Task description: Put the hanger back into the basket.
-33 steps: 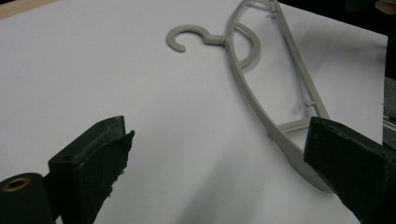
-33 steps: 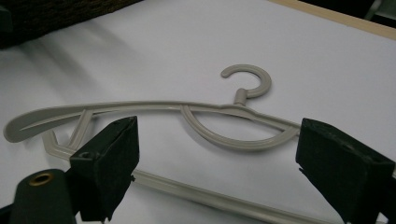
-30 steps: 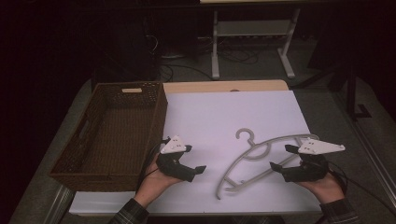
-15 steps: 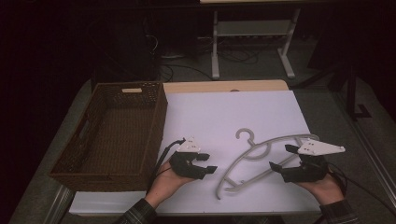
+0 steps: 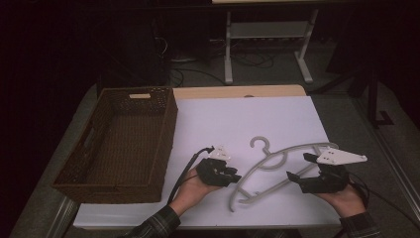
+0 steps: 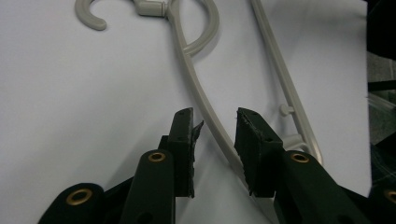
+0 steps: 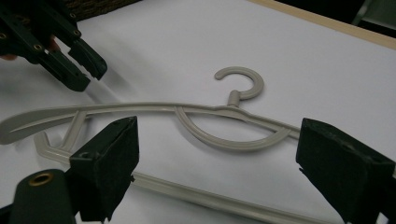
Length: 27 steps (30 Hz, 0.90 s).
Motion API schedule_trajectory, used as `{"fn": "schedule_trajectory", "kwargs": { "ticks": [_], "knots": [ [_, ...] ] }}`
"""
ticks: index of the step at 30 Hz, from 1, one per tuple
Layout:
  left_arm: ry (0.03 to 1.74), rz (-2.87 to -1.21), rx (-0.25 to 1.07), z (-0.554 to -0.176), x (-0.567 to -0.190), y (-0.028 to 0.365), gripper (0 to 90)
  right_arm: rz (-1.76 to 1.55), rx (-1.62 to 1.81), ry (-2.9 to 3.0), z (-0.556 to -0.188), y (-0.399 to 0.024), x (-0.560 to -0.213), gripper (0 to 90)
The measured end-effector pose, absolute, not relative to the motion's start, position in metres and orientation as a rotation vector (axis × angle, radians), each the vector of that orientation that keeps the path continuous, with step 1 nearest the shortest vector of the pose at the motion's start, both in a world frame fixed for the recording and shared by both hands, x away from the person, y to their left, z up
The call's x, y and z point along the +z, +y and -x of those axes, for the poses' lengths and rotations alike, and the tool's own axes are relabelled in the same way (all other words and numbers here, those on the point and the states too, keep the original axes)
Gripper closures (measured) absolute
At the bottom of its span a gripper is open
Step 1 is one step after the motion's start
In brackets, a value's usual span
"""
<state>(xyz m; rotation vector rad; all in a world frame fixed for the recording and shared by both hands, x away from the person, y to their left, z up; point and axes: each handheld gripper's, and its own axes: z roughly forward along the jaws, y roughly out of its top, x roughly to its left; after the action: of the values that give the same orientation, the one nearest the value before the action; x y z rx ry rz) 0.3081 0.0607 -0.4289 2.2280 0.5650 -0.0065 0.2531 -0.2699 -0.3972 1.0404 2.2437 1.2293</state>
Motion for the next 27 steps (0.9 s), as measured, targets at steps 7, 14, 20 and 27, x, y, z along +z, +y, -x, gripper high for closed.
{"fn": "schedule_trajectory", "kwargs": {
  "ticks": [7, 14, 20, 27],
  "knots": [
    [0.561, -2.264, 0.009, -0.314, -0.436, 0.046, 69.2, -1.039, 1.225, 2.241, -0.253, -0.27, -0.397, 12.7],
    [0.571, -2.273, 0.005, -0.317, -0.44, 0.035, 71.8, -1.038, 1.221, 2.238, -0.254, -0.27, -0.397, 12.7],
    [0.579, -2.297, 0.018, -0.317, -0.444, 0.026, 73.1, -1.035, 1.217, 2.237, -0.254, -0.271, -0.396, 12.7],
    [0.57, -2.325, 0.06, -0.316, -0.449, 0.019, 72.2, -1.033, 1.218, 2.234, -0.253, -0.272, -0.396, 12.7]
  ]
}}
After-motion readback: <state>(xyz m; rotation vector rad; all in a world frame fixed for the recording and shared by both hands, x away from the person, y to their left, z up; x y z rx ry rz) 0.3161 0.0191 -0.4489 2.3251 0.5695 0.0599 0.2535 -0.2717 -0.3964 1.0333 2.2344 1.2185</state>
